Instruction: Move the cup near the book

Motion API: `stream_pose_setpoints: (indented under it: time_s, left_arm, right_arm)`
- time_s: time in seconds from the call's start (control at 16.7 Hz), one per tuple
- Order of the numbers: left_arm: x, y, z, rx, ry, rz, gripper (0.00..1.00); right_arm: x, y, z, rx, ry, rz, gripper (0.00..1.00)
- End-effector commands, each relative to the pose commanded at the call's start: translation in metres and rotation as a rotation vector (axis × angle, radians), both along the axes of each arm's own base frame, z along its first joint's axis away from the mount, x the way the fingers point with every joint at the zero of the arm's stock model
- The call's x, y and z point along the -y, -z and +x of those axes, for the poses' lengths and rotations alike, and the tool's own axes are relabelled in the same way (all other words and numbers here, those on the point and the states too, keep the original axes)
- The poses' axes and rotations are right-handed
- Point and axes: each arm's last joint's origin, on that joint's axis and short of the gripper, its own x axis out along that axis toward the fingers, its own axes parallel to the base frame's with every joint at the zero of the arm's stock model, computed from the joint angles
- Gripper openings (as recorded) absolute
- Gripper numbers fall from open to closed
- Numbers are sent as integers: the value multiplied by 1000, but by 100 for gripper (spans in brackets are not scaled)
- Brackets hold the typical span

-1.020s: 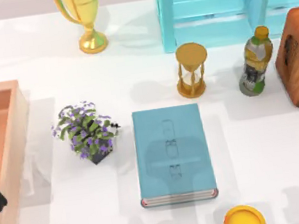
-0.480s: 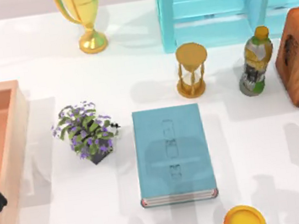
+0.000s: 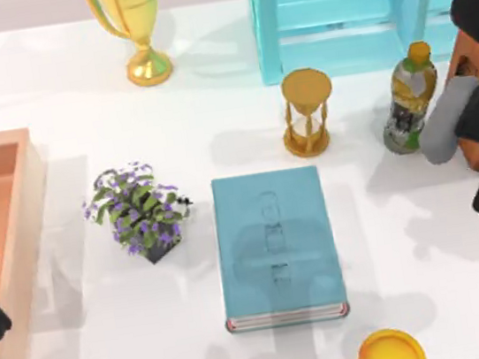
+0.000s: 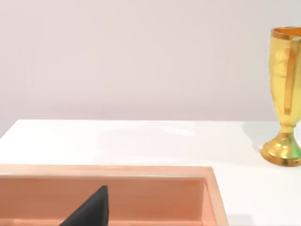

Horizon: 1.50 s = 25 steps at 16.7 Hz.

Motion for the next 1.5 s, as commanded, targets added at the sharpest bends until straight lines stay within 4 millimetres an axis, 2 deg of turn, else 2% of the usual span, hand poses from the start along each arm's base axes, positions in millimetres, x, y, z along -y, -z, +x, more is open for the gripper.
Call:
stream_pose_setpoints:
  time_s: [0.36,0.54,0.72,0.9,1.26,1.38,1.5]
  left_arm:
    - [0,0,0,0,0,0,100]
    - [0,0,0,0,0,0,100]
    - [0,0,0,0,0,0,100]
    - [0,0,0,0,0,0,100]
    - [0,0,0,0,0,0,100]
    - [0,0,0,0,0,0,100]
    - [0,0,0,0,0,0,100]
  right_arm:
    - [-55,-10,26,28,485,2,0]
    - [-70,-15,37,47,705,19,0]
    - [-76,-19,45,64,858,45,0]
    - [-77,-22,49,73,925,62,0]
    - [-76,-21,49,72,927,62,0]
    - [-77,-10,49,71,925,57,0]
    - [-79,9,51,74,922,60,0]
